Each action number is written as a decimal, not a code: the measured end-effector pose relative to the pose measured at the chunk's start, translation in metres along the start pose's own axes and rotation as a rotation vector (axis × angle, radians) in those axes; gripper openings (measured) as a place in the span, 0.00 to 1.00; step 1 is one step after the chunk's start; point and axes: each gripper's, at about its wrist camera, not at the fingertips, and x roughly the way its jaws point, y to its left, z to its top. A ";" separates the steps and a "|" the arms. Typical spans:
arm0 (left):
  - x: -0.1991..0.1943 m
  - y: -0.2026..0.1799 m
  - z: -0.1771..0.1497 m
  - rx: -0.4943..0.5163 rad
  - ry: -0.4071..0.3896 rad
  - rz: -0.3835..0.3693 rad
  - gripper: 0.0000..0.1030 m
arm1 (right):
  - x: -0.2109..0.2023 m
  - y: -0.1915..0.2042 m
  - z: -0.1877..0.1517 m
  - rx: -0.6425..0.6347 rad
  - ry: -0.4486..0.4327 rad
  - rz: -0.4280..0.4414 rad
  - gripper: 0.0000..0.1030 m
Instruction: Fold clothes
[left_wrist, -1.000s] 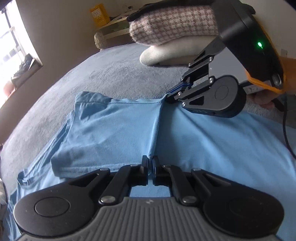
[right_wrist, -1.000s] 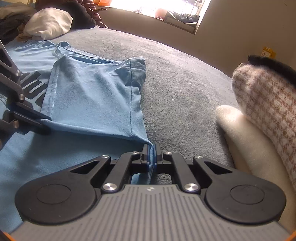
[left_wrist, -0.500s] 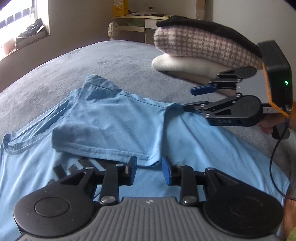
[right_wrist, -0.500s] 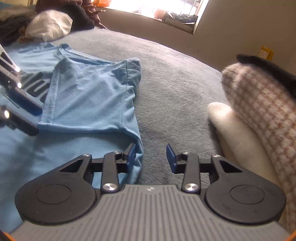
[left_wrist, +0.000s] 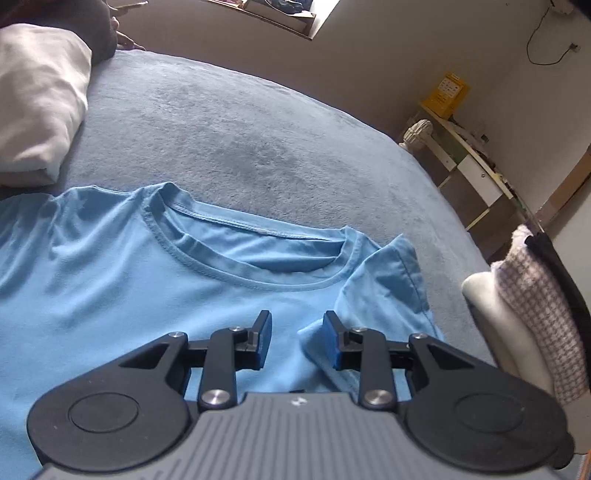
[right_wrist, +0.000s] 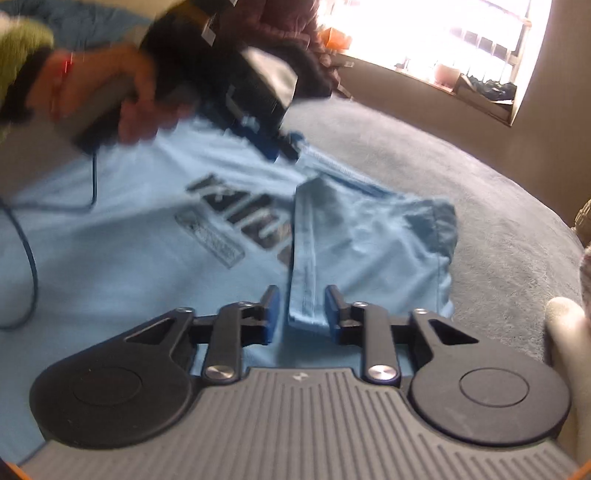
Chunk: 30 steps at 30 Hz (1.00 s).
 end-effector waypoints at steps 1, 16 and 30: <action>0.005 -0.001 0.000 -0.004 0.004 -0.014 0.29 | 0.005 0.001 -0.001 0.005 0.021 -0.003 0.10; 0.028 -0.008 0.014 -0.101 0.165 -0.095 0.06 | 0.005 -0.024 -0.009 0.197 0.035 0.024 0.01; -0.004 -0.040 0.009 0.181 -0.075 0.156 0.34 | -0.012 -0.050 -0.011 0.297 0.024 0.097 0.02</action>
